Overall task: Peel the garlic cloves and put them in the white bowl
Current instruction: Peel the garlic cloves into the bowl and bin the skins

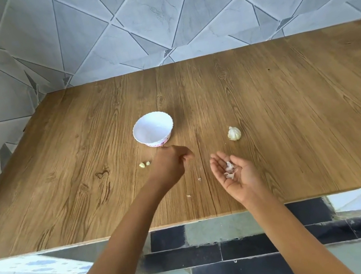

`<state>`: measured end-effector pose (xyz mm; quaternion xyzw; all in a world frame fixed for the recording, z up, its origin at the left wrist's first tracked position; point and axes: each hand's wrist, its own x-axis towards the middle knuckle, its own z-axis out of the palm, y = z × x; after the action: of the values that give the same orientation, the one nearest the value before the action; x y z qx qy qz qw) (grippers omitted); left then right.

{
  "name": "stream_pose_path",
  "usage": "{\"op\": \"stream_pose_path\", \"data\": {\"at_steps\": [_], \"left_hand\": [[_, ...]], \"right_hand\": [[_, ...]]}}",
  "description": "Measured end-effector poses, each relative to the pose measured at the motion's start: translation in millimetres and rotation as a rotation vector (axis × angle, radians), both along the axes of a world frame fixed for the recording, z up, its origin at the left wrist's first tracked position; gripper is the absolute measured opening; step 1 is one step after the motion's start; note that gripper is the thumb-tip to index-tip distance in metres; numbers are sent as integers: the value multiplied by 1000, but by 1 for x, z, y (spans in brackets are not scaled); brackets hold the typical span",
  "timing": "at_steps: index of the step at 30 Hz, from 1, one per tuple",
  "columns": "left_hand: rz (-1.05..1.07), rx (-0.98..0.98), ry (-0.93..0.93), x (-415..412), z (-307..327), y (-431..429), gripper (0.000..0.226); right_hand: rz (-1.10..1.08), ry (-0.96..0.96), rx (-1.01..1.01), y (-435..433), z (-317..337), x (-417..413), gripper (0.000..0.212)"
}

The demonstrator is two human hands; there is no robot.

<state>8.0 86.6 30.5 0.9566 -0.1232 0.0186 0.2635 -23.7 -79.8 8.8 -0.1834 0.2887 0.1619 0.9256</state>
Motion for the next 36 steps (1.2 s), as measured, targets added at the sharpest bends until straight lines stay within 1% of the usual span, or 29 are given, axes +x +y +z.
{"op": "stream_pose_path", "data": {"at_steps": [4,8,11,13,15,16,18,19,20,23,28,30,32,36], "left_hand": [[-203,111,25,8,-23,-13,48],[-324,182,-50,-12,-31,-7,43],[-393,179,-34,-36,-29,13,46],[-373,123,-10,-39,-27,22,43],[-245,70,-49,-28,-29,26,45],[-132,80,-72,-20,-31,27,46],[96,146,-37,-7,-34,28,47],[151,183,-11,-6,-35,26,46],[158,220,0,-9,-35,23,47],[60,246,-21,-28,-39,12,51],[-140,203,-57,-48,-46,12,46],[-212,172,-55,-53,-41,16,37],[-269,138,-40,-58,-34,18,22],[-272,166,-31,-60,-31,16,10]], "right_hand": [[-10,3,-37,-8,-3,-2,31],[-5,3,-35,-9,-2,-5,30],[7,5,-33,-9,-1,-4,30],[18,6,-28,-7,-2,-4,30],[35,3,-27,-6,-1,-4,31],[44,4,-28,-5,-1,-4,30],[59,4,-32,-3,0,-4,30],[66,3,-35,-2,0,-5,30],[71,2,-36,-2,0,-5,30],[85,-3,-37,-1,-1,-5,30],[106,-11,-33,0,-2,-7,30],[112,-16,-33,1,0,-6,30],[118,-18,-38,1,1,-6,30],[131,-14,-36,0,0,-8,30]]}}
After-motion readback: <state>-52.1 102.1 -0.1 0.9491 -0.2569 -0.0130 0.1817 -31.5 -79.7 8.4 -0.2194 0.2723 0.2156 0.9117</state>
